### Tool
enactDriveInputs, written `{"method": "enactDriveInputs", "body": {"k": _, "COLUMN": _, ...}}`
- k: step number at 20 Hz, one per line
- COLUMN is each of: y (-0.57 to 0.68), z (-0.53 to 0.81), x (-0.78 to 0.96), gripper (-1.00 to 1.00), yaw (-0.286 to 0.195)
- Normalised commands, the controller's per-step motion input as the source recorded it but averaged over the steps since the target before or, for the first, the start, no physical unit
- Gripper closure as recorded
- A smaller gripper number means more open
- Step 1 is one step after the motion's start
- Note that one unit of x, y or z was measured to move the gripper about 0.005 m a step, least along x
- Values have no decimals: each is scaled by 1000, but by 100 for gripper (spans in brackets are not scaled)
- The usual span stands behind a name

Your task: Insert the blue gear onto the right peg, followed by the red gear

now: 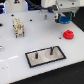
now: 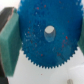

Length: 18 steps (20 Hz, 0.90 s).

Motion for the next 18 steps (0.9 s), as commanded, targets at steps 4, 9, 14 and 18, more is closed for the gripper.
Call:
{"method": "enactDriveInputs", "body": {"k": 4, "y": -293, "z": 487, "x": 667, "gripper": 100, "yaw": 0}}
{"method": "enactDriveInputs", "body": {"k": 9, "y": -291, "z": 458, "x": 718, "gripper": 100, "yaw": 0}}
{"method": "enactDriveInputs", "body": {"k": 14, "y": -301, "z": 395, "x": 763, "gripper": 100, "yaw": 0}}
{"method": "enactDriveInputs", "body": {"k": 18, "y": -302, "z": 334, "x": 783, "gripper": 100, "yaw": 0}}
